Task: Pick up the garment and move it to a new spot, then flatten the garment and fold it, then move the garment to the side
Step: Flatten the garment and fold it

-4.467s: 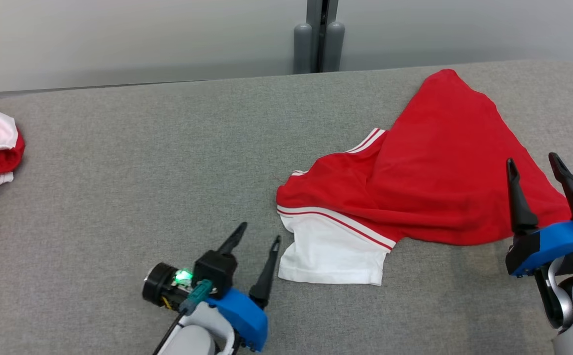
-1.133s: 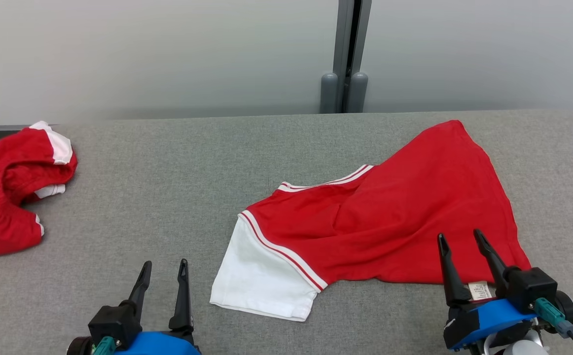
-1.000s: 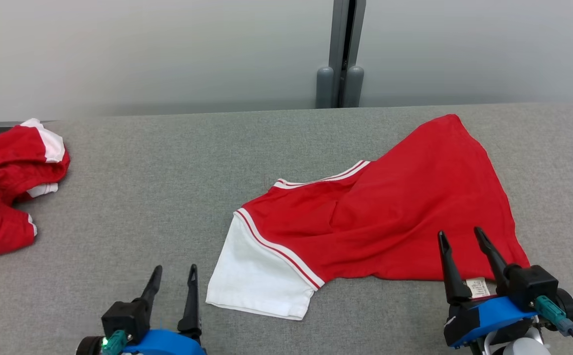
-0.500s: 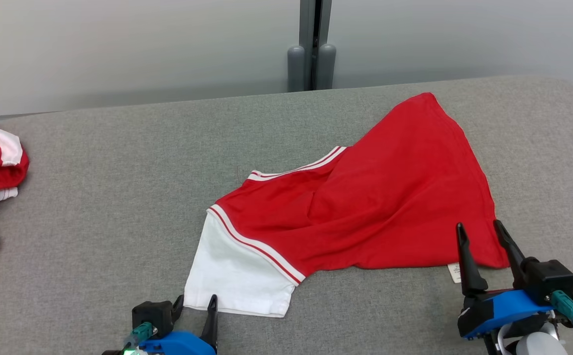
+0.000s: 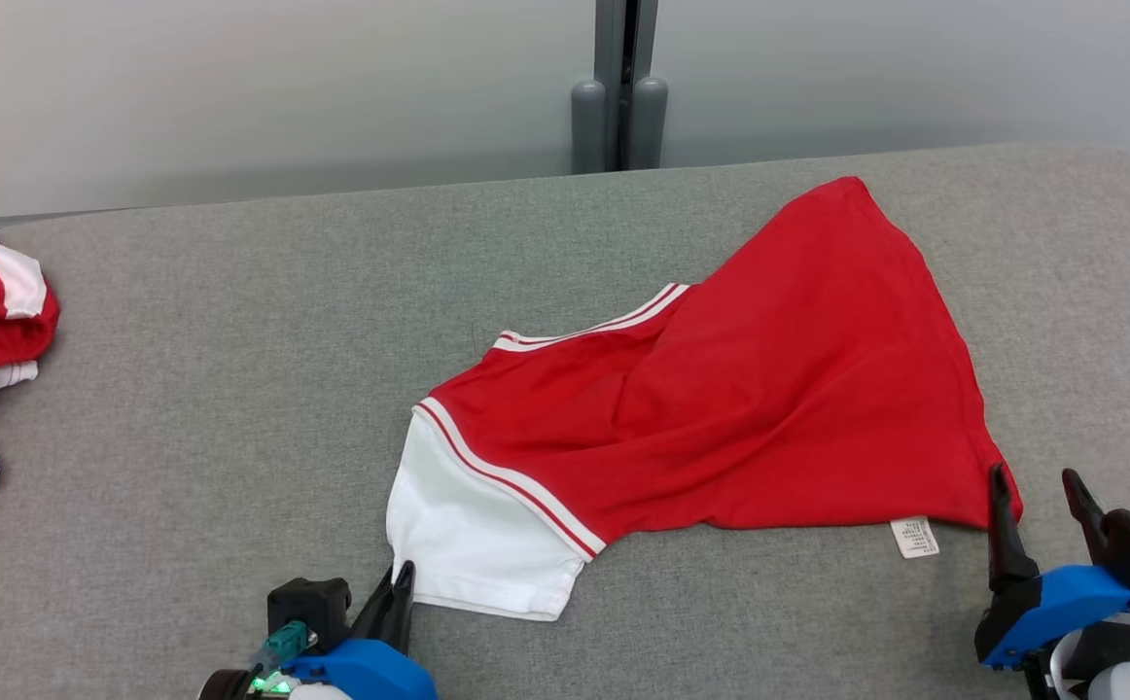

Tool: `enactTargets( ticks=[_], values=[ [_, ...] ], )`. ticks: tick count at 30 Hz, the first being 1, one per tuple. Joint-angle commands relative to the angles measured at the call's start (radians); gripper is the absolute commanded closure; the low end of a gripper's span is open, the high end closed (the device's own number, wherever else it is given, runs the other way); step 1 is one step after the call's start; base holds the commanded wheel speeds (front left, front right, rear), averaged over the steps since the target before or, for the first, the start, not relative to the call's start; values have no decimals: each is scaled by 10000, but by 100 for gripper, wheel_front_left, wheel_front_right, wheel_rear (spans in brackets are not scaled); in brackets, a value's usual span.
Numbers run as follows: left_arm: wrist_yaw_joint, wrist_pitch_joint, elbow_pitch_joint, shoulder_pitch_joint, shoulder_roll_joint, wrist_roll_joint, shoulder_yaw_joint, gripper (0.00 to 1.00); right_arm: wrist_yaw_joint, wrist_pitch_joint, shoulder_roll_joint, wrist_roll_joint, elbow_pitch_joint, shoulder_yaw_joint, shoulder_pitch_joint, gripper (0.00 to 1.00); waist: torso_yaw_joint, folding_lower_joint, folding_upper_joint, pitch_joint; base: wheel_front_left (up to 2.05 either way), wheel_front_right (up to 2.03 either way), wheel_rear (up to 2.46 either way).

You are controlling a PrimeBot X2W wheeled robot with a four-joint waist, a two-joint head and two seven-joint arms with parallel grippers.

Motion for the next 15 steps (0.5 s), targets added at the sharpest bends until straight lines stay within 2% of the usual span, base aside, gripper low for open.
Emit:
enactTargets(
  ticks=[1,7,12,13,14,15],
  values=[
    [19,-96,-86,-131,45,-9,39,100,1,124,1,-43,143,-107,-206,0,42,0,0,-2,0,0,0],
    [27,-430,-537,-105,75,-82,124,100,1,873,0,-338,1275,-907,-557,0,263,0,0,-72,0,0,0],
    [-1,-513,-938,50,113,-152,104,100,1,1315,-3,-198,2502,-868,-911,0,356,0,0,-144,0,0,0],
    [12,-517,-1017,71,121,-141,93,100,1,1422,-3,-42,2731,-817,-996,8,378,0,0,-171,0,0,0],
    [20,-543,-1112,86,120,-159,96,100,1,1579,-3,165,2990,-757,-1064,42,392,0,0,-197,0,0,0],
    [16,-561,-1196,113,113,-185,106,100,2,1709,17,429,3228,-661,-1098,59,396,0,0,-227,0,0,0]
  ],
)
